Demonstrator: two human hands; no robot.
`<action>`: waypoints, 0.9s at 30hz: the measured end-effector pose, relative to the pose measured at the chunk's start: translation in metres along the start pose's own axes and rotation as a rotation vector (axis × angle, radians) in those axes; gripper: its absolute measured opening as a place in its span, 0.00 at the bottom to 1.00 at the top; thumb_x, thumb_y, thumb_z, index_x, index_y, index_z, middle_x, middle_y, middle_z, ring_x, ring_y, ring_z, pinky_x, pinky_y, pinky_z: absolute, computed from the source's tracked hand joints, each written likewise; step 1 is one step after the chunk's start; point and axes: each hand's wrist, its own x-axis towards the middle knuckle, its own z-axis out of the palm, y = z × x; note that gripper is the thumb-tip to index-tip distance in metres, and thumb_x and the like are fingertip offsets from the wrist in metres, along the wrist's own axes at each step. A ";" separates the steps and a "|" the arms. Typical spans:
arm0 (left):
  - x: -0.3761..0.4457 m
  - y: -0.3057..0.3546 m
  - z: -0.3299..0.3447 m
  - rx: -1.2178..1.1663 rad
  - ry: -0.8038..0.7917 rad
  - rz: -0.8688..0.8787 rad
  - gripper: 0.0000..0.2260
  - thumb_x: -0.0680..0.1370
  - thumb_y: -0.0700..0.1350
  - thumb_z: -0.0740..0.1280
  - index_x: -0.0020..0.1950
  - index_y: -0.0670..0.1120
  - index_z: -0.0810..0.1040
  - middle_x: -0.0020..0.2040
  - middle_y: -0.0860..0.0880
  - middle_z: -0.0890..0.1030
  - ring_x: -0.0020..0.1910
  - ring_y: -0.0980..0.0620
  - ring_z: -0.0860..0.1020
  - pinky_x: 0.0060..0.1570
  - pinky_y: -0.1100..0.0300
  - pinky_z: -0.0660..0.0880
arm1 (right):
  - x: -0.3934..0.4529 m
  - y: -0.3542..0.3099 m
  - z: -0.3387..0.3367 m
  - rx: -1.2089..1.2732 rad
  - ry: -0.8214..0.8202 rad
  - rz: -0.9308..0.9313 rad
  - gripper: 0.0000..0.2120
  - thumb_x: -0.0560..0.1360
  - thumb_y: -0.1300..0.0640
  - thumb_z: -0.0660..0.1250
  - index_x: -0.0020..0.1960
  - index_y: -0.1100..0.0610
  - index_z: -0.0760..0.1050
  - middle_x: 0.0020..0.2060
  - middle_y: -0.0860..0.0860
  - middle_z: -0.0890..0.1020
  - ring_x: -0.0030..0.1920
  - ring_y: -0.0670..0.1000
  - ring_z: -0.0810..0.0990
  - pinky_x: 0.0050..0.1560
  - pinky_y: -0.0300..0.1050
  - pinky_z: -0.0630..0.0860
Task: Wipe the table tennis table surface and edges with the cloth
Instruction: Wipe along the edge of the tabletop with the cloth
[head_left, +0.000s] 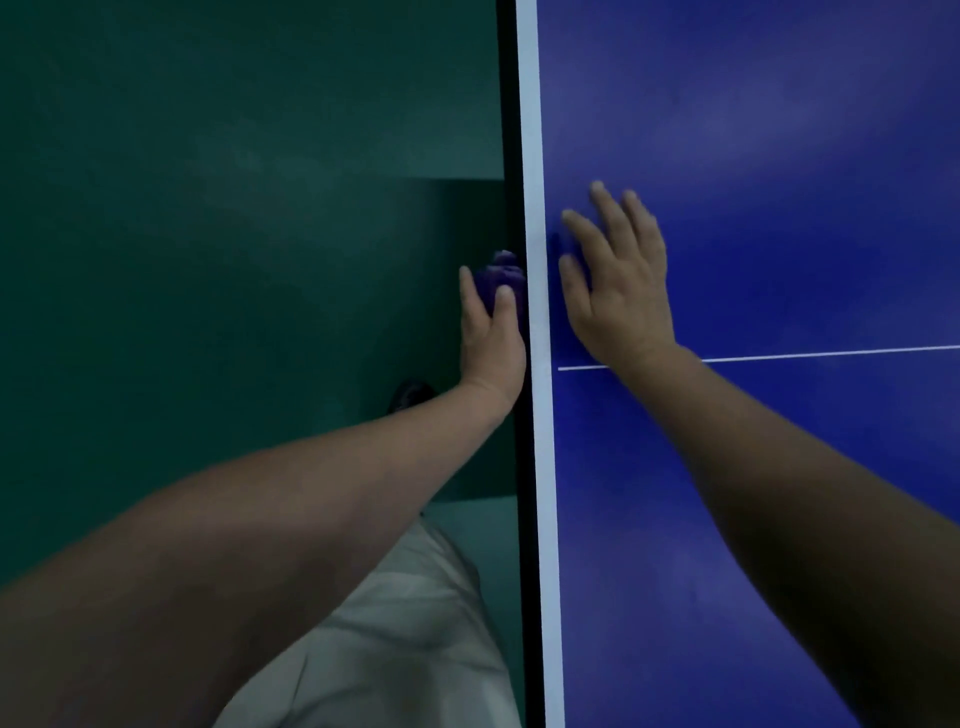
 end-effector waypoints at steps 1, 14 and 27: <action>-0.001 0.000 -0.001 0.002 -0.004 -0.008 0.27 0.84 0.56 0.55 0.82 0.56 0.52 0.79 0.48 0.64 0.74 0.47 0.67 0.71 0.53 0.64 | 0.015 0.000 0.002 -0.004 -0.028 0.021 0.21 0.83 0.51 0.57 0.74 0.54 0.71 0.78 0.54 0.65 0.78 0.62 0.59 0.77 0.63 0.55; -0.001 0.035 0.009 -0.048 0.056 0.031 0.28 0.77 0.58 0.58 0.75 0.51 0.68 0.71 0.48 0.73 0.68 0.50 0.73 0.70 0.47 0.69 | 0.032 -0.005 0.006 -0.064 -0.090 0.139 0.23 0.83 0.46 0.53 0.77 0.47 0.66 0.79 0.49 0.62 0.80 0.57 0.55 0.79 0.58 0.48; 0.057 0.065 0.011 0.034 0.023 0.073 0.26 0.78 0.60 0.56 0.75 0.55 0.67 0.72 0.50 0.72 0.68 0.52 0.71 0.70 0.52 0.67 | 0.034 -0.009 0.004 -0.059 -0.092 0.142 0.23 0.82 0.47 0.54 0.75 0.49 0.70 0.78 0.51 0.65 0.79 0.59 0.59 0.77 0.62 0.55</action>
